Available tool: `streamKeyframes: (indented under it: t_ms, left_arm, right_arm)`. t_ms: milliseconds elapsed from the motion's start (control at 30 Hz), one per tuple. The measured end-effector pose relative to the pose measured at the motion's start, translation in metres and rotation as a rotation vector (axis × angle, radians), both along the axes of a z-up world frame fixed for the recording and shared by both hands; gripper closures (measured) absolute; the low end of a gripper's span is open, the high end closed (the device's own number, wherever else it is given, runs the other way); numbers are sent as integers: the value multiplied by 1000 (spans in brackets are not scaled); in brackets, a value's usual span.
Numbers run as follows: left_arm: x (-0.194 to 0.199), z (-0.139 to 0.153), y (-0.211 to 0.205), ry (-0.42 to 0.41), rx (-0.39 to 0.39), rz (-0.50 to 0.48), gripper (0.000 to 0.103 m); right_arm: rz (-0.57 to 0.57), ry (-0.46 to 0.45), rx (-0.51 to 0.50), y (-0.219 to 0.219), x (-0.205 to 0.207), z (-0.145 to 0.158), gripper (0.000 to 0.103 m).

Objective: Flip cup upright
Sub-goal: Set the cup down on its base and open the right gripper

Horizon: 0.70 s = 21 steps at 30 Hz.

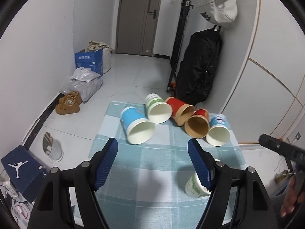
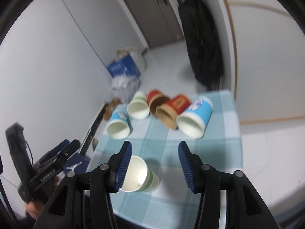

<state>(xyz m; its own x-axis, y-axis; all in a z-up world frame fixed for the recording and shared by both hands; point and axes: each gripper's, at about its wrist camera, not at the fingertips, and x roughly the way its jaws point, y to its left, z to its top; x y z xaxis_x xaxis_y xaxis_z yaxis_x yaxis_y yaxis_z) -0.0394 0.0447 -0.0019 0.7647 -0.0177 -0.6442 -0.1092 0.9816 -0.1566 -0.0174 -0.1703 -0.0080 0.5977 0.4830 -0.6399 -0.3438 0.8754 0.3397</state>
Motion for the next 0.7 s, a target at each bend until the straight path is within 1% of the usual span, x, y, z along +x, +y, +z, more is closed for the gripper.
streamKeyframes:
  t_ms: [67, 133, 167, 267, 333, 367, 467, 567, 700]
  left_arm:
    - [2, 0, -4, -4, -3, -8, 31]
    - [2, 1, -9, -13, 3, -15, 31]
    - [1, 2, -11, -22, 2, -21, 31]
    - [0, 3, -17, -33, -3, -30, 31]
    - [0, 4, -18, -36, -8, -34, 31]
    - [0, 4, -20, -35, -7, -37, 31]
    - [-1, 8, -24, -50, 2, -46, 31]
    - [-1, 8, -26, -58, 19, -39, 31]
    - [1, 8, -24, -47, 6, -30, 31]
  right_arm:
    - [-11, -84, 2, -1, -14, 5, 43]
    - [-22, -146, 6, -2, -26, 7, 35]
    - [-29, -173, 0, -1, -32, 9, 33]
    - [-50, -235, -24, 2, -40, 15, 27]
    - [-61, -279, -17, 1, -48, 17, 18]
    - [-65, -297, -18, 1, -51, 16, 18]
    - [-71, -316, -34, 4, -55, 11, 14]
    - [-66, -284, -6, 3, -56, 6, 13]
    - [-80, -304, -12, 1, -60, 7, 9]
